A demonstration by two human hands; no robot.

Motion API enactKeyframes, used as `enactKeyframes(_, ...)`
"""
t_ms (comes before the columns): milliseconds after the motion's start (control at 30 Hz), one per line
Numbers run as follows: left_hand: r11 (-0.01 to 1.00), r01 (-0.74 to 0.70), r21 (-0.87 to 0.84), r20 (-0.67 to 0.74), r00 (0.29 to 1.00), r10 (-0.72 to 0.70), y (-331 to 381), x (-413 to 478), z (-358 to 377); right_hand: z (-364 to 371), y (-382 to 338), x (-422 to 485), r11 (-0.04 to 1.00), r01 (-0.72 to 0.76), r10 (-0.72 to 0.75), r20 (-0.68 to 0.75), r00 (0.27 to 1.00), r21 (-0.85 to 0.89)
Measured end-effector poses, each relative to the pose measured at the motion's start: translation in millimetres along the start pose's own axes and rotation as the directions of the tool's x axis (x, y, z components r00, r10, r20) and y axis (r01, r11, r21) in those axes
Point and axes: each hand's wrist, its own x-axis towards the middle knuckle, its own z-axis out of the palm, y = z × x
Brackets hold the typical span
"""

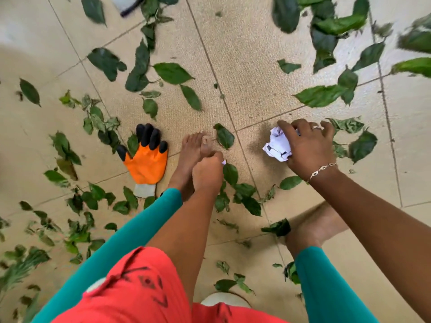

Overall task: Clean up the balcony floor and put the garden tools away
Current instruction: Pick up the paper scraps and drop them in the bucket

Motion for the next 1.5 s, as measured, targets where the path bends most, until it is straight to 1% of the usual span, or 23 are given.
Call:
enactKeyframes(67,0.991,0.015,-0.137,-0.027,0.999,-0.019,3,-2,-8,-9,-7,-1,1.0,-0.017,0.017,0.0,1.0,0.016)
enactKeyframes(133,0.978,-0.027,-0.207,-0.064,0.998,0.014,3,-7,-24,-22,-16,-6,0.999,-0.03,0.03,-0.022,0.999,0.019)
enactKeyframes(200,0.964,-0.105,-0.244,-0.136,0.988,0.073,-2,-11,-39,-36,-25,-11,0.998,-0.052,0.053,-0.05,0.997,0.019)
enactKeyframes(233,0.951,-0.121,-0.285,-0.167,0.983,0.075,-5,-13,-50,-46,-32,-13,0.997,-0.072,0.073,-0.048,0.996,0.031)
enactKeyframes(267,0.936,-0.097,-0.339,-0.16,0.986,0.044,-6,-17,-54,-51,-36,-16,0.995,-0.088,0.09,-0.037,0.995,0.047)
enactKeyframes(300,0.91,-0.021,-0.414,-0.109,0.994,-0.027,-3,-22,-60,-57,-40,-18,0.992,-0.099,0.1,-0.02,0.995,0.073)
enactKeyframes(367,0.826,0.084,-0.558,-0.075,0.986,-0.152,-4,-33,-77,-75,-50,-16,0.987,-0.084,0.075,0.063,0.995,0.141)
enactKeyframes(467,0.69,0.094,-0.718,-0.092,0.969,-0.228,-14,-38,-97,-95,-66,-6,0.982,0.03,-0.071,0.223,0.972,0.186)
enactKeyframes(500,0.651,0.138,-0.747,-0.07,0.956,-0.283,-19,-37,-102,-98,-73,-2,0.976,0.088,-0.137,0.244,0.96,0.199)
enactKeyframes(567,0.57,0.28,-0.773,-0.032,0.879,-0.476,-35,-30,-105,-98,-92,8,0.961,0.178,-0.237,0.296,0.925,0.213)
enactKeyframes(633,0.466,0.364,-0.806,-0.002,0.787,-0.617,-53,-25,-98,-91,-115,19,0.946,0.233,-0.3,0.34,0.891,0.224)
enactKeyframes(700,0.396,0.427,-0.813,0.031,0.71,-0.704,-76,-24,-86,-80,-139,30,0.922,0.301,-0.368,0.313,0.875,0.243)
enactKeyframes(767,0.354,0.505,-0.788,0.065,0.639,-0.766,-105,-28,-72,-69,-162,44,0.903,0.368,-0.425,0.334,0.842,0.22)
enactKeyframes(833,0.357,0.591,-0.723,0.084,0.588,-0.804,-140,-33,-56,-58,-182,58,0.876,0.446,-0.482,0.356,0.801,0.183)
enactKeyframes(867,0.391,0.627,-0.674,0.083,0.59,-0.803,-159,-35,-45,-52,-192,65,0.858,0.486,-0.51,0.366,0.778,0.163)
enactKeyframes(933,0.519,0.661,-0.543,0.076,0.654,-0.753,-194,-38,-24,-40,-206,79,0.817,0.567,-0.559,0.386,0.733,0.107)
enactKeyframes(1000,0.629,0.644,-0.435,0.095,0.728,-0.679,-216,-36,-9,-33,-215,91,0.791,0.608,-0.586,0.379,0.717,0.074)
enactKeyframes(1100,0.675,0.623,-0.396,0.159,0.77,-0.618,-228,-30,1,-28,-222,107,0.79,0.608,-0.595,0.335,0.73,0.079)
enactKeyframes(1167,0.71,0.603,-0.365,0.167,0.792,-0.587,-229,-26,8,-22,-223,115,0.773,0.63,-0.612,0.344,0.712,0.07)
enactKeyframes(1200,0.709,0.6,-0.37,0.169,0.794,-0.584,-229,-24,12,-20,-222,118,0.764,0.642,-0.617,0.357,0.701,0.059)
enactKeyframes(1300,0.647,0.621,-0.443,0.193,0.77,-0.608,-227,-21,20,-16,-220,125,0.743,0.668,-0.633,0.367,0.681,0.042)
enactKeyframes(1400,0.62,0.629,-0.469,0.178,0.755,-0.631,-222,-20,17,-16,-219,128,0.74,0.672,-0.642,0.343,0.686,0.042)
enactKeyframes(1500,0.556,0.629,-0.544,0.144,0.723,-0.676,-216,-18,10,-18,-216,128,0.773,0.631,-0.612,0.336,0.715,0.066)
